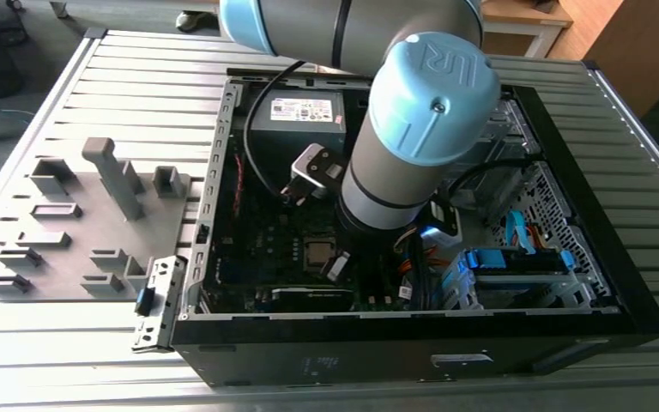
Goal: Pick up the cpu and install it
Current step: 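Install the first cpu locking lever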
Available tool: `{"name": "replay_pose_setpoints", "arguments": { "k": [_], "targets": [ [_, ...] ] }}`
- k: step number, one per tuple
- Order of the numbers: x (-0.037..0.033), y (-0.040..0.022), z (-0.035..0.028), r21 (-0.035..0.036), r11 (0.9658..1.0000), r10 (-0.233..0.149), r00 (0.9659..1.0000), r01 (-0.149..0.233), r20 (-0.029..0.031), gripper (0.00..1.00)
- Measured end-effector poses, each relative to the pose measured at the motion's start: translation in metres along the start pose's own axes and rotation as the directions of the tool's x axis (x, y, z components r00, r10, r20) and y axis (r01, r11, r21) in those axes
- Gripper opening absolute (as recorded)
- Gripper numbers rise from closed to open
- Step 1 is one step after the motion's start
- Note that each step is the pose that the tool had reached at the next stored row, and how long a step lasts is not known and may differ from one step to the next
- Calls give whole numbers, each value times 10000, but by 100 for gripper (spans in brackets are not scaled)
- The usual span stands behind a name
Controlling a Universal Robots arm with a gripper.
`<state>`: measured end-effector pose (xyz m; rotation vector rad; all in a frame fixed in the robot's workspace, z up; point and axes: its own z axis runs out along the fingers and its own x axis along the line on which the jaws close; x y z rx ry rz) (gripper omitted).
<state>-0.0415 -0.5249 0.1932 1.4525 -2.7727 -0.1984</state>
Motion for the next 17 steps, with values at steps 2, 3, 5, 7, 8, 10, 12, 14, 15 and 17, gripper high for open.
{"name": "replay_pose_setpoints", "arguments": {
  "k": [2,3,5,7,8,10,12,14,15,17],
  "targets": [
    [-3,-9,1,13,10000,1,10000,-1,-16,11],
    [-4,-12,3,29,10000,4,10000,-4,-40,11],
    [-7,-20,10,86,10000,11,9999,-10,-123,11],
    [-12,-27,17,160,9999,19,9997,-15,-229,11],
    [-13,-30,21,202,9998,24,9996,-18,-290,11],
    [-15,-35,27,260,9997,31,9993,-21,-374,11],
    [-14,-35,28,261,9997,29,9993,-20,-375,11],
    [-15,-35,29,260,9997,29,9993,-19,-372,11],
    [-15,-35,29,259,9997,29,9993,-19,-371,11],
    [-17,-33,14,256,9997,28,9993,-19,-363,11]
  ]
}}
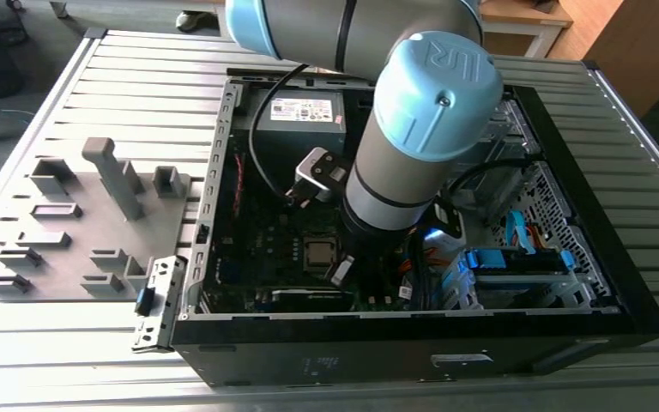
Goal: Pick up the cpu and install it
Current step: 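Install the first cpu locking lever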
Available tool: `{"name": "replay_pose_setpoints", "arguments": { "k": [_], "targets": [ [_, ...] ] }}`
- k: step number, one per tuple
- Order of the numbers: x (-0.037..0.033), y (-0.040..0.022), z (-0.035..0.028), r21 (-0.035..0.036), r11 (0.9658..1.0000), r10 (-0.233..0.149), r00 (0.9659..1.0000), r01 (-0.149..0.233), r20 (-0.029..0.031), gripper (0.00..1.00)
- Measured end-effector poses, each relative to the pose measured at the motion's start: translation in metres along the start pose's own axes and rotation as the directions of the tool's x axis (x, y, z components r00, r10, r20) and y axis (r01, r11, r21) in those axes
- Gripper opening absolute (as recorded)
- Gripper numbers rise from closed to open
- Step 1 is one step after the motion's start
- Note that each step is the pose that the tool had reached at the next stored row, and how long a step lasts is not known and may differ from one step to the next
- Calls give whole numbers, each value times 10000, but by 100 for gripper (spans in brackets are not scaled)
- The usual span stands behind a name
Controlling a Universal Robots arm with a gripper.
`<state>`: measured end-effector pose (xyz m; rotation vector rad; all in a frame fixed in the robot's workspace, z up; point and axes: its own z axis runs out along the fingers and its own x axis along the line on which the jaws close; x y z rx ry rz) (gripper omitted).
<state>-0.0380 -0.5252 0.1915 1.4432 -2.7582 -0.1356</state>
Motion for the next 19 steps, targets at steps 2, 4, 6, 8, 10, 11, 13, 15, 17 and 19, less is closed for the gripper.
{"name": "replay_pose_setpoints", "arguments": {
  "k": [2,4,6,8,10,11,13,15,17,19],
  "targets": [
    [-1,4,-46,-1,10000,0,10000,0,1,11],
    [-1,9,-97,2,10000,1,10000,-1,-4,11],
    [-3,13,-145,2,10000,0,10000,0,-5,11],
    [-11,19,-164,1,10000,-1,10000,1,-3,11],
    [-33,37,-164,1,10000,0,10000,0,-5,11],
    [-51,51,-162,2,10000,1,10000,-1,-5,11],
    [-86,81,-158,1,10000,0,10000,0,-4,11],
    [-104,106,-156,2,10000,0,10000,0,-5,11],
    [-97,132,-153,3,10000,0,10000,0,-2,11],
    [-77,167,-151,14,10000,-1,10000,0,4,11]
  ]
}}
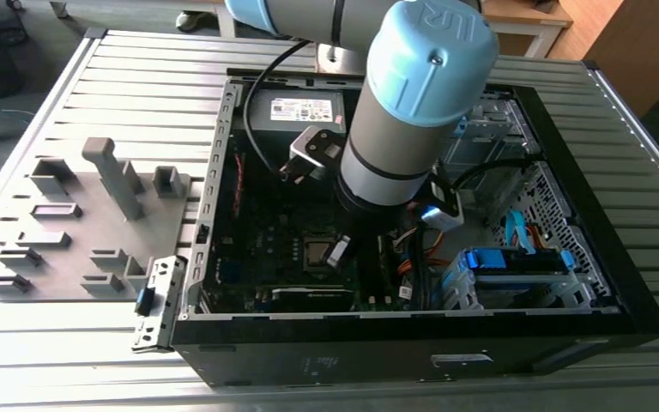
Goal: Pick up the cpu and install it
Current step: 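Install the first cpu locking lever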
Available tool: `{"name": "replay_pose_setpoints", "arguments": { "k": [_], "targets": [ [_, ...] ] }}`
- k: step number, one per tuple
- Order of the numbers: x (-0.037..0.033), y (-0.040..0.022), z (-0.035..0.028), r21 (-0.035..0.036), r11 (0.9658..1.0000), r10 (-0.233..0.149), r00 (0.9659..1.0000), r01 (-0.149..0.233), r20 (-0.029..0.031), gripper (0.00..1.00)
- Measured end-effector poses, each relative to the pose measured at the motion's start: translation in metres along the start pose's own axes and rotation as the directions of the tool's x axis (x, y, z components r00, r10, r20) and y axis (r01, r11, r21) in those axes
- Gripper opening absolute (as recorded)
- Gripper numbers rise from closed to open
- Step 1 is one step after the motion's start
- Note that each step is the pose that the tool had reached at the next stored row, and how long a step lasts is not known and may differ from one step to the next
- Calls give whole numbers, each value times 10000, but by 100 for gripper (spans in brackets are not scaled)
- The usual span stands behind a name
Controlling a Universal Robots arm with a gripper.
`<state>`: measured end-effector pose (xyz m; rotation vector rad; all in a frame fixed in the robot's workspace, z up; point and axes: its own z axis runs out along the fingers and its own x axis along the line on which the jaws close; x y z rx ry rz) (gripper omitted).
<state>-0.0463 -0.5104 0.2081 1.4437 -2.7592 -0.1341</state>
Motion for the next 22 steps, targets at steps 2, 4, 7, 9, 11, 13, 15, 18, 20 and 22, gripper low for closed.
{"name": "replay_pose_setpoints", "arguments": {
  "k": [2,4,7,9,11,13,15,18,20,22],
  "targets": [
    [22,39,2,10,10000,-1,10000,1,5,11],
    [29,66,3,12,10000,1,10000,-1,4,11],
    [28,69,8,15,10000,0,10000,0,7,11],
    [24,64,11,20,10000,16,10000,-16,0,11],
    [17,54,14,28,10000,65,10000,-65,-4,11],
    [8,41,15,39,9999,128,9999,-128,-12,11],
    [-3,24,15,48,9998,198,9998,-198,-17,11],
    [-19,1,20,52,9995,322,9995,-322,-10,11],
    [-24,-7,32,54,9991,418,9991,-418,0,11],
    [-24,-9,47,58,9987,505,9987,-505,3,11]
  ]
}}
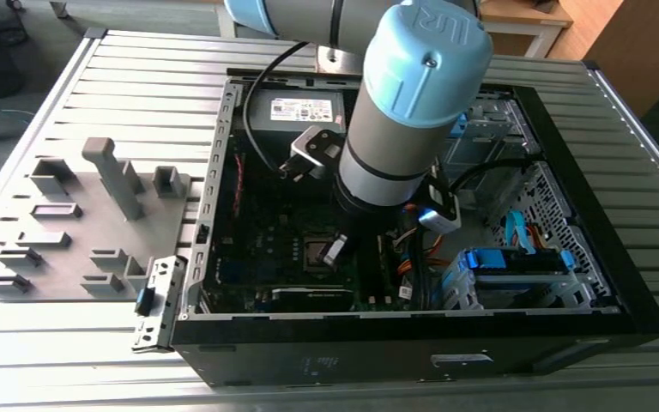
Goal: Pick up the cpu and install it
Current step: 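Install the first cpu locking lever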
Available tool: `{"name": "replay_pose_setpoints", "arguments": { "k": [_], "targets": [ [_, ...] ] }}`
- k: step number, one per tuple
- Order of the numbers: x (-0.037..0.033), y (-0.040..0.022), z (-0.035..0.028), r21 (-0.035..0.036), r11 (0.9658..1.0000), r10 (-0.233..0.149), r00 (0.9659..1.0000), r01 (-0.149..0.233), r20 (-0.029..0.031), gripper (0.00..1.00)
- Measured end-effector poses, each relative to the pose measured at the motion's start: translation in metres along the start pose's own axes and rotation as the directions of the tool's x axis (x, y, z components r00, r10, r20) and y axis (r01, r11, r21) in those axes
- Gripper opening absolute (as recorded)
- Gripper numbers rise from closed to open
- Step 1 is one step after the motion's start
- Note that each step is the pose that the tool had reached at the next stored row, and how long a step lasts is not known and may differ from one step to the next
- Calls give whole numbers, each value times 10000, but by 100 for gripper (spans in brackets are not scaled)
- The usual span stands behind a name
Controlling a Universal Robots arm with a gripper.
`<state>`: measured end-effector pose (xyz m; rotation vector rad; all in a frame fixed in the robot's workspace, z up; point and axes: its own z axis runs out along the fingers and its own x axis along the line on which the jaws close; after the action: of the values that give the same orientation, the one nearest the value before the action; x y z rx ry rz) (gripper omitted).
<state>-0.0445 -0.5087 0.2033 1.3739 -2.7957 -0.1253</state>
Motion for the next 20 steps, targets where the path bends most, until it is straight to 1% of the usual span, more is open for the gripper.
{"name": "replay_pose_setpoints", "arguments": {
  "k": [6,10,12,20],
  "targets": [
    [3,0,36,4,9997,248,9997,-248,20,11],
    [37,42,65,7,9992,394,9992,-394,33,11],
    [44,50,79,5,9989,477,9989,-477,40,11],
    [54,41,135,25,9956,940,9956,-940,65,11]
  ]
}}
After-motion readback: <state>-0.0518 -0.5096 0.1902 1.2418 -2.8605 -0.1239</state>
